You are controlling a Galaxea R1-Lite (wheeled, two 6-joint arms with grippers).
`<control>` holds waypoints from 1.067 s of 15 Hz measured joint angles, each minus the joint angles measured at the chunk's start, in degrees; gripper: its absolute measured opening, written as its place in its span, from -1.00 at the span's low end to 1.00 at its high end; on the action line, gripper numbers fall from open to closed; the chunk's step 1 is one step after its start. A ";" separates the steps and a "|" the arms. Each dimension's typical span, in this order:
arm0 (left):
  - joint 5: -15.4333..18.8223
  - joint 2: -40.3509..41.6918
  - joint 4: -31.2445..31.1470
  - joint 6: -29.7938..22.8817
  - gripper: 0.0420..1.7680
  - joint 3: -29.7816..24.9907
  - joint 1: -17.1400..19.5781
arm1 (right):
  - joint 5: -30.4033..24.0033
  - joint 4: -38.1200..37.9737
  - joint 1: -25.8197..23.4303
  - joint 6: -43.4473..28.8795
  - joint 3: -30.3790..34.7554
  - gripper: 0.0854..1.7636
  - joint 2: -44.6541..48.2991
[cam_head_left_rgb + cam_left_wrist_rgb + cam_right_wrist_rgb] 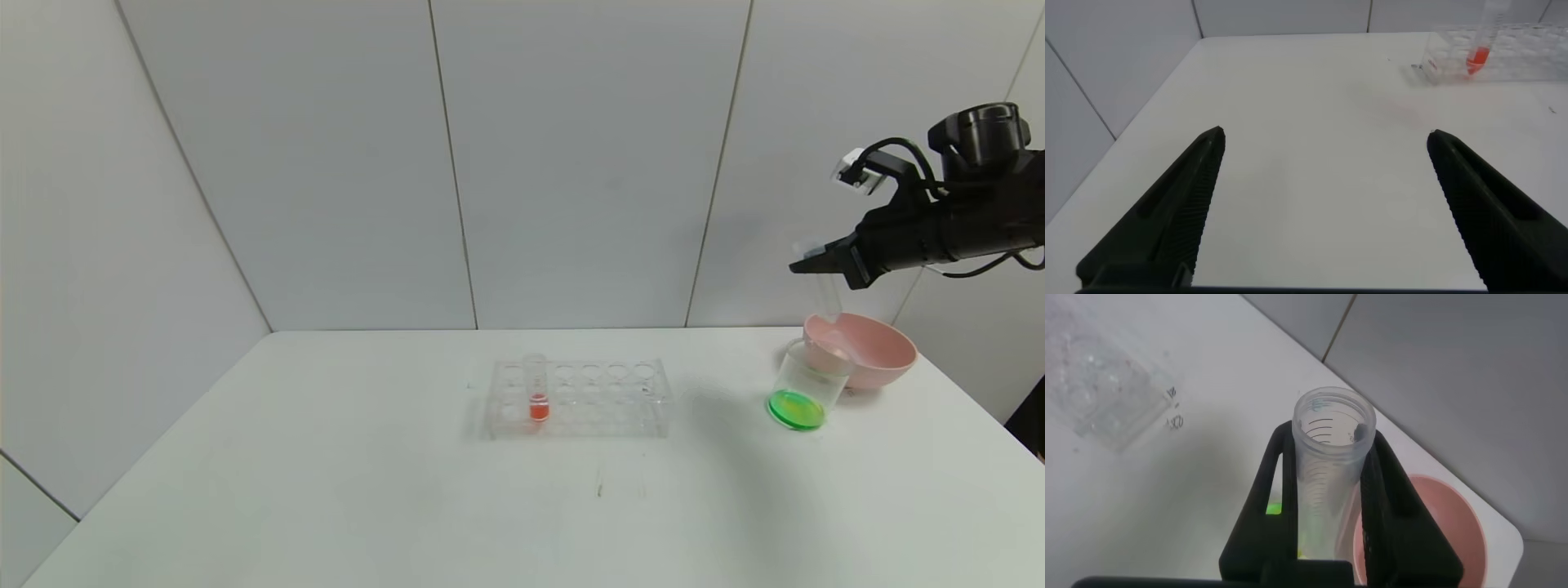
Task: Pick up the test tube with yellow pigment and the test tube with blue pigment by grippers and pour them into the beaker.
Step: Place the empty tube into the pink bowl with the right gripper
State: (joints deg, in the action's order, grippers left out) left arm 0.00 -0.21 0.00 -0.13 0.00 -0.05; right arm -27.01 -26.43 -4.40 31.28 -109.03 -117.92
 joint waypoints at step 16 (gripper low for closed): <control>0.00 0.00 0.00 -0.02 1.00 0.00 0.05 | 0.13 63.60 -7.42 -32.15 47.08 -0.50 15.64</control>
State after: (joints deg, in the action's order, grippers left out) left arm 0.00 -0.21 0.00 -0.16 0.00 0.00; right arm -26.88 37.17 -11.82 -0.87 -61.95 -102.28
